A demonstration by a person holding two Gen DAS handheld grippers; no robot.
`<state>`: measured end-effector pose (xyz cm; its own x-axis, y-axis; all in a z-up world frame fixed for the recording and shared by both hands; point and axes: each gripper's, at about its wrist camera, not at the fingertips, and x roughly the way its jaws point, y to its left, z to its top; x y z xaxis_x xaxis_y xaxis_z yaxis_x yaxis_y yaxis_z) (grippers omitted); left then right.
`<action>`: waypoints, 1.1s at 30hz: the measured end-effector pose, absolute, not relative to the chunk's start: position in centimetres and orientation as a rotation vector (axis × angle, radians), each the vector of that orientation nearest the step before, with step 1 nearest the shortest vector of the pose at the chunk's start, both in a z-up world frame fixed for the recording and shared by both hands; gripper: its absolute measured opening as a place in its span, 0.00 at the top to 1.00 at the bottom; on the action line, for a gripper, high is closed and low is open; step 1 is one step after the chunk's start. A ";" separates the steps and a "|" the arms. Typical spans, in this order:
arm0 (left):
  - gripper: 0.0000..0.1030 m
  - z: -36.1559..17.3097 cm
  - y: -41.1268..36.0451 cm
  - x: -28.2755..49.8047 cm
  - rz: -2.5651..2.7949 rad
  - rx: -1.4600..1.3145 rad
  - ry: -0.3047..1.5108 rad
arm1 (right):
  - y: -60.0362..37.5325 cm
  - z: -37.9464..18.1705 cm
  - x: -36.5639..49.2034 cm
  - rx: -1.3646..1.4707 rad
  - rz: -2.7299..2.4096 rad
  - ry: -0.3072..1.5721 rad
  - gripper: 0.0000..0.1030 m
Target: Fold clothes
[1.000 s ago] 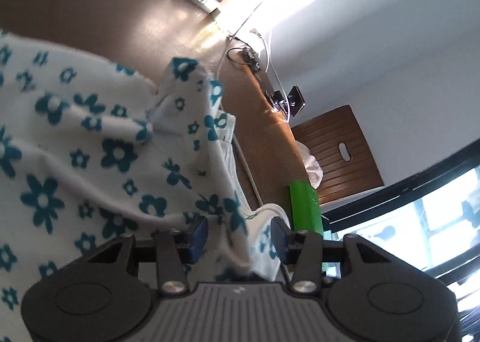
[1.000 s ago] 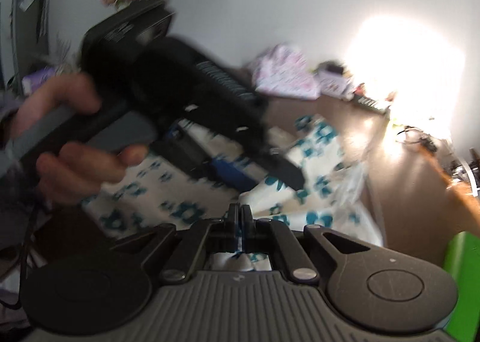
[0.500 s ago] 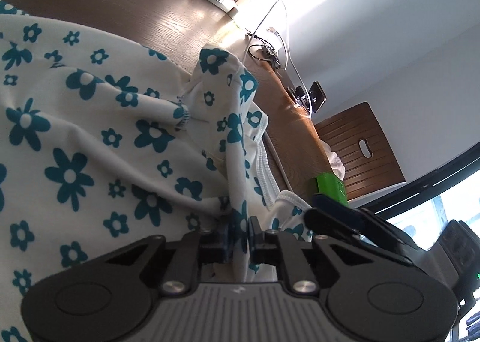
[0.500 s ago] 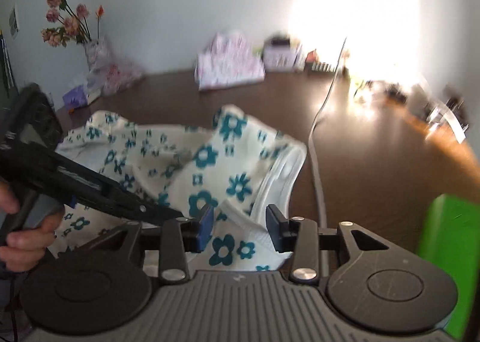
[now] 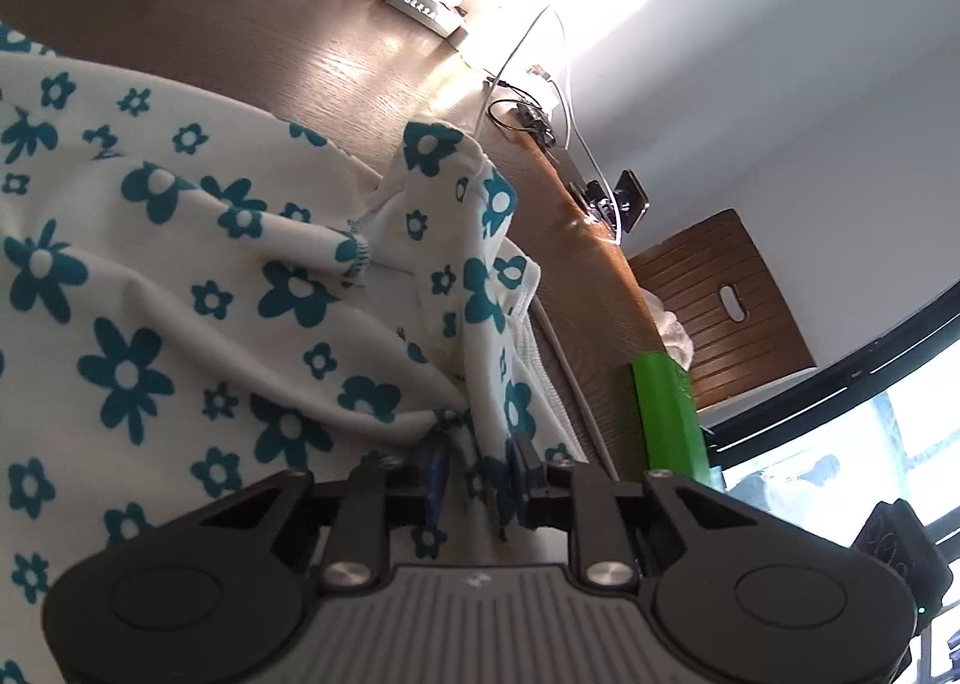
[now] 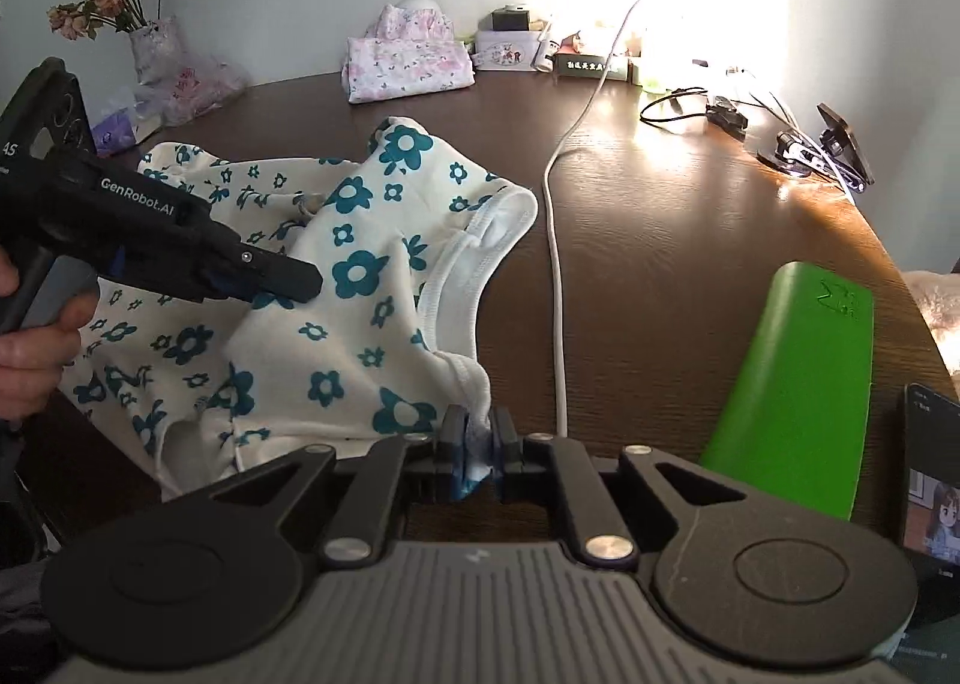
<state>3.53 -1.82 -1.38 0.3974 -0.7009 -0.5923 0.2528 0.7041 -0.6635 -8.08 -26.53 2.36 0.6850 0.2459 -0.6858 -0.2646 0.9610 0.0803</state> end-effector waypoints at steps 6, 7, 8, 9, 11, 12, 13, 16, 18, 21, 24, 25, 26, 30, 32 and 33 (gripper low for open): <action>0.72 1.3 -1.0 1.3 -0.598 -0.453 0.896 | -24.7 4.0 -9.0 -0.045 0.373 0.624 0.90; 0.72 2.0 -0.5 0.8 -0.599 -0.446 0.865 | -23.9 3.6 -9.0 -0.056 0.400 0.634 0.90; 0.71 2.8 0.3 0.3 -0.609 -0.436 0.836 | -23.1 3.2 -8.9 -0.067 0.428 0.644 0.90; 0.68 3.6 1.2 -0.3 -0.614 -0.415 0.807 | -22.2 2.8 -8.8 -0.077 0.455 0.653 0.90; 0.58 4.8 3.5 -2.1 -0.614 -0.318 0.756 | -20.7 2.0 -9.0 -0.119 0.465 0.662 0.90; 0.51 5.2 4.6 -3.2 -0.598 -0.250 0.732 | -19.9 1.6 -9.1 -0.141 0.465 0.665 0.90; 0.48 5.3 6.0 -4.3 -0.568 -0.187 0.709 | -19.2 1.1 -9.2 -0.164 0.465 0.668 0.90; 0.47 4.4 9.8 -7.0 -0.473 -0.097 0.713 | -19.4 1.9 -10.1 -0.176 0.481 0.647 0.89; 0.47 3.6 12.4 -8.7 -0.407 -0.063 0.736 | -20.4 2.8 -11.4 -0.180 0.538 0.604 0.81; 0.47 2.3 16.1 -11.2 -0.315 -0.014 0.766 | -20.8 3.6 -13.7 -0.235 0.656 0.557 0.62; 0.43 1.9 17.1 -13.7 -0.426 0.028 0.696 | -19.8 3.2 -15.1 -0.293 0.741 0.572 0.60; 0.37 1.7 17.1 -14.0 -0.440 0.049 0.683 | -19.2 2.8 -15.3 -0.319 0.742 0.583 0.60; 0.35 1.6 17.0 -14.3 -0.454 0.069 0.669 | -18.7 2.4 -15.5 -0.339 0.729 0.591 0.60; 0.32 1.5 16.6 -15.2 -0.494 0.120 0.617 | -18.1 1.4 -16.5 -0.359 0.701 0.610 0.60; 0.26 1.4 16.3 -15.7 -0.505 0.140 0.574 | -18.3 1.1 -16.4 -0.343 0.684 0.600 0.60; 0.26 1.2 16.2 -15.8 -0.504 0.154 0.558 | -18.4 0.9 -16.1 -0.330 0.670 0.596 0.61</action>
